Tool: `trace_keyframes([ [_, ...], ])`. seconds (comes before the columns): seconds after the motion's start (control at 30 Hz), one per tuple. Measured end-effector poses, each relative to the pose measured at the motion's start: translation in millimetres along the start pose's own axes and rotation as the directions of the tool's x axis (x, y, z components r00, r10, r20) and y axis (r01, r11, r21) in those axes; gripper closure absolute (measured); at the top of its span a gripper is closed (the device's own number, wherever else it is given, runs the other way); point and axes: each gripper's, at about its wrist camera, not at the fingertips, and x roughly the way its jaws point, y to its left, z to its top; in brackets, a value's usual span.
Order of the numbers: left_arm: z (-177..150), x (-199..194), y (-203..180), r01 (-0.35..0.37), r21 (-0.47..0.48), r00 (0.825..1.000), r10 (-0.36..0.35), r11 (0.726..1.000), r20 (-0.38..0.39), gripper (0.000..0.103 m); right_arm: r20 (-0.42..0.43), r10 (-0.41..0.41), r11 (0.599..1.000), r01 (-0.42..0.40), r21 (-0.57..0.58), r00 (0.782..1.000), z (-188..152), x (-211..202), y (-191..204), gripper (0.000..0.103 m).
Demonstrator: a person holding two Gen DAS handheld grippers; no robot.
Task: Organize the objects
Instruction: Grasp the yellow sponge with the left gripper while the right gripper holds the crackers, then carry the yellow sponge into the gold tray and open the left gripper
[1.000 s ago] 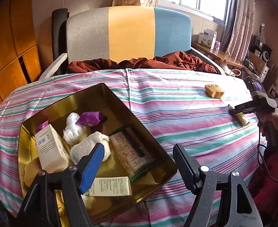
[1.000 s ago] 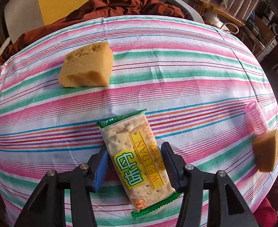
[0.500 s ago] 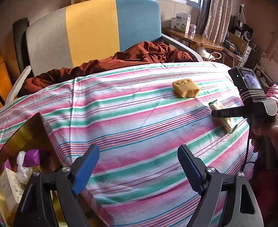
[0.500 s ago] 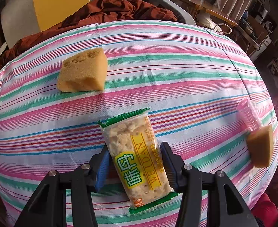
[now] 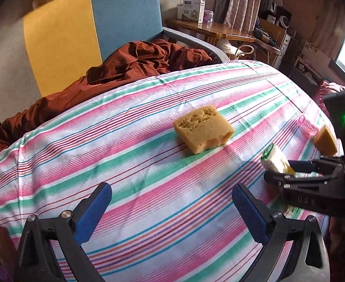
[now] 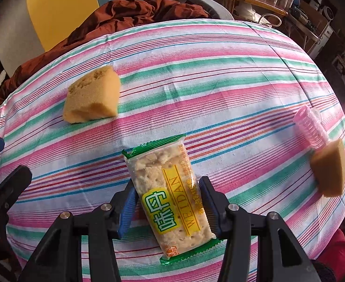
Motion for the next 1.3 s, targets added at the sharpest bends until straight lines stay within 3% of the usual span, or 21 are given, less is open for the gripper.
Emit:
trace_keyframes([
  [0.23, 47.8, 46.0, -11.6, 0.074, -0.116, 0.996, -0.079, 0.990, -0.035, 0.000, 0.002, 0.020, 1.000, -0.020, 0.008, 1.000, -3.3, -2.0, -2.1, 0.050],
  [0.4, 70.2, 82.3, -15.1, 0.052, -0.183, 0.995, -0.067, 0.982, -0.077, 0.000, -0.014, 0.029, 1.000, -0.029, 0.000, 0.999, -5.2, 1.2, -1.1, 0.050],
  [0.57, 76.0, 106.6, -27.3, -0.006, -0.151, 0.993, -0.012, 0.989, -0.122, 0.004, -0.033, 0.029, 0.999, -0.029, -0.016, 0.999, -6.3, 5.7, 1.1, 0.049],
  [0.67, 63.7, 99.5, -28.8, -0.023, -0.107, 0.996, 0.014, 0.994, -0.086, 0.031, -0.037, 0.009, 0.999, -0.010, -0.040, 0.999, -5.8, 7.9, 4.2, 0.050],
  [0.77, 47.4, 82.1, -25.0, -0.028, -0.080, 0.997, 0.022, 0.996, -0.072, 0.038, -0.034, 0.004, 0.999, -0.006, -0.048, 0.999, -5.8, 7.7, 5.3, 0.050],
  [0.93, -3.7, 37.5, 3.3, -0.062, -0.112, 0.997, 0.058, 0.992, -0.042, 0.039, -0.029, 0.017, 0.997, -0.019, -0.076, 0.999, -5.7, 6.8, 10.7, 0.050],
  [1.03, -50.6, 10.6, 15.7, -0.088, -0.107, 0.996, 0.084, 0.990, -0.040, 0.039, -0.030, 0.086, 0.983, -0.090, -0.159, 0.996, -8.1, 4.3, 29.6, 0.050],
  [1.17, -104.8, -28.9, 23.8, -0.104, -0.118, 0.994, 0.108, 0.988, 0.023, 0.039, -0.048, 0.176, 0.918, -0.181, -0.353, 0.983, -19.7, 0.2, 71.6, 0.051],
  [1.23, -125.7, -45.1, 25.6, -0.113, -0.134, 0.992, 0.119, 0.984, 0.034, 0.039, -0.046, 0.186, 0.879, -0.187, -0.438, 0.982, -41.2, -8.7, 104.9, 0.051],
  [1.3, -143.4, -57.8, 24.9, -0.131, -0.147, 0.989, 0.140, 0.980, 0.054, 0.039, -0.032, 0.161, 0.855, -0.155, -0.496, 0.987, -34.8, -8.0, 132.7, 0.051],
])
